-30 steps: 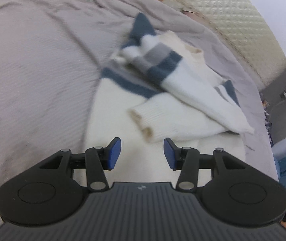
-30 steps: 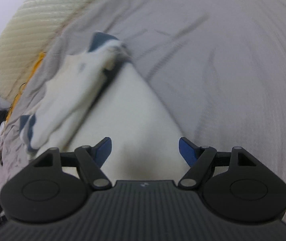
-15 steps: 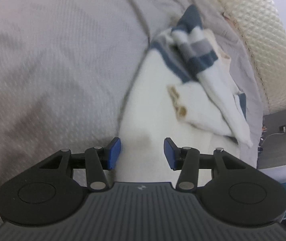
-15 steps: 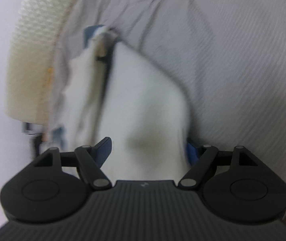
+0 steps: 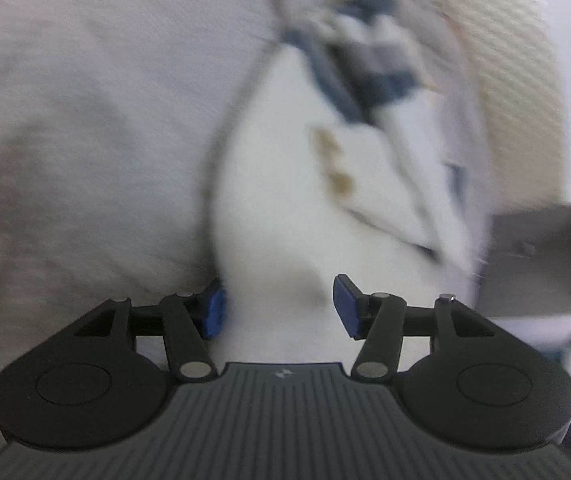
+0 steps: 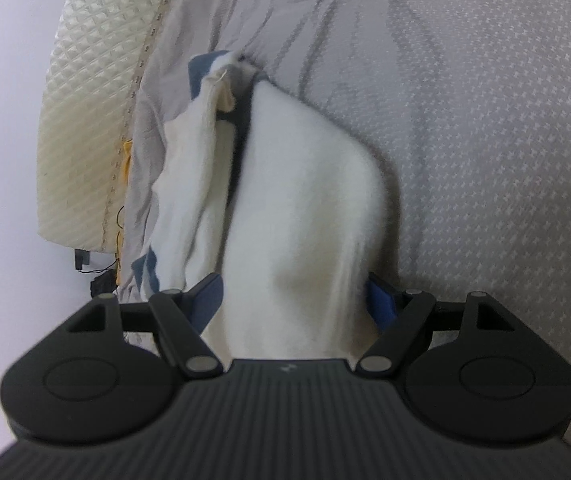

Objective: Fold large clothes
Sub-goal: 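Move both grippers to the sweater collar edge and grasp it, then lift the collar edge with both grippers and fold it toward the hem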

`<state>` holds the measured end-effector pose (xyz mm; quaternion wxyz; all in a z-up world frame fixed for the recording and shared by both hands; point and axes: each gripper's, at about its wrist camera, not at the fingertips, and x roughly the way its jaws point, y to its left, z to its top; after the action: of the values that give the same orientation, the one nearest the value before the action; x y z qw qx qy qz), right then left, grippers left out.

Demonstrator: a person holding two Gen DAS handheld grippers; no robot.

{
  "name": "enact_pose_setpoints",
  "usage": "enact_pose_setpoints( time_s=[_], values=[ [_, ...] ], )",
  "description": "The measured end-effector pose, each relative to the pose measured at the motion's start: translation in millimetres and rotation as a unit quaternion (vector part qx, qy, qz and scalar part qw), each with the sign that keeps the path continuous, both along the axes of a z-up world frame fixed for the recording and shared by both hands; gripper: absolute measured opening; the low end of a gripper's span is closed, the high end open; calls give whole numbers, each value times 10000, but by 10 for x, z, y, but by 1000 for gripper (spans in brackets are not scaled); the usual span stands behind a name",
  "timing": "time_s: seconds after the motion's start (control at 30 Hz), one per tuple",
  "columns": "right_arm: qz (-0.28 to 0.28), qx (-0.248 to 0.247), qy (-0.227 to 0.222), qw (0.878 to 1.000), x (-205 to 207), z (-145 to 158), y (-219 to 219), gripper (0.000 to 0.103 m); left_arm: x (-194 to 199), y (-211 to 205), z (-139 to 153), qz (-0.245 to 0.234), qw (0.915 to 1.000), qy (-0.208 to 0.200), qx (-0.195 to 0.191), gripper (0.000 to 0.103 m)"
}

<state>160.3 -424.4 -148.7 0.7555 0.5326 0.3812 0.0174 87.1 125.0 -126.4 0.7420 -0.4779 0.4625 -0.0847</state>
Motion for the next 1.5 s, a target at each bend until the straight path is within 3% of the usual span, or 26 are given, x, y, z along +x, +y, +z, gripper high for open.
enact_pose_setpoints(
  time_s=[0.13,0.3,0.43,0.63,0.7,0.83,0.9,1.0,1.1,1.13,1.33,1.5],
  values=[
    [-140,-5,87,9999,-32,-33,-47,78,-19,-136,226,-488,9952,-772,-344,62],
    [-192,37,112,9997,-40,-53,-74,78,-92,-243,344,-852,9860,-1191,-796,63],
    [-193,33,116,9997,-50,-53,-84,78,-148,-263,285,-832,9890,-895,-831,63],
    [-225,-109,274,9993,-40,-72,-51,76,-161,-236,35,-447,9986,193,-184,63],
    [-260,-178,331,9990,-53,-92,-54,73,-170,-231,38,-423,9988,211,-114,63],
    [-292,-351,431,9980,-54,-108,-55,66,-208,-327,98,-411,9972,307,547,62],
    [-272,-409,464,9977,-44,-121,-51,64,-197,-347,35,-512,9969,373,456,61],
    [-195,-500,498,9973,-10,-141,-26,53,-183,-331,-7,-468,9972,380,434,43],
    [-159,-497,583,9969,-7,-151,-23,20,-174,-302,26,-403,9983,250,325,24],
    [-169,-516,584,9968,-13,-141,-26,15,-198,-277,66,-390,9986,173,317,19],
    [-119,-351,147,9992,-68,75,-71,12,-343,-84,503,-112,9979,-614,155,12],
    [-78,57,-746,9972,-189,527,-163,11,-370,163,942,55,9938,-1110,-14,11]
  ],
)
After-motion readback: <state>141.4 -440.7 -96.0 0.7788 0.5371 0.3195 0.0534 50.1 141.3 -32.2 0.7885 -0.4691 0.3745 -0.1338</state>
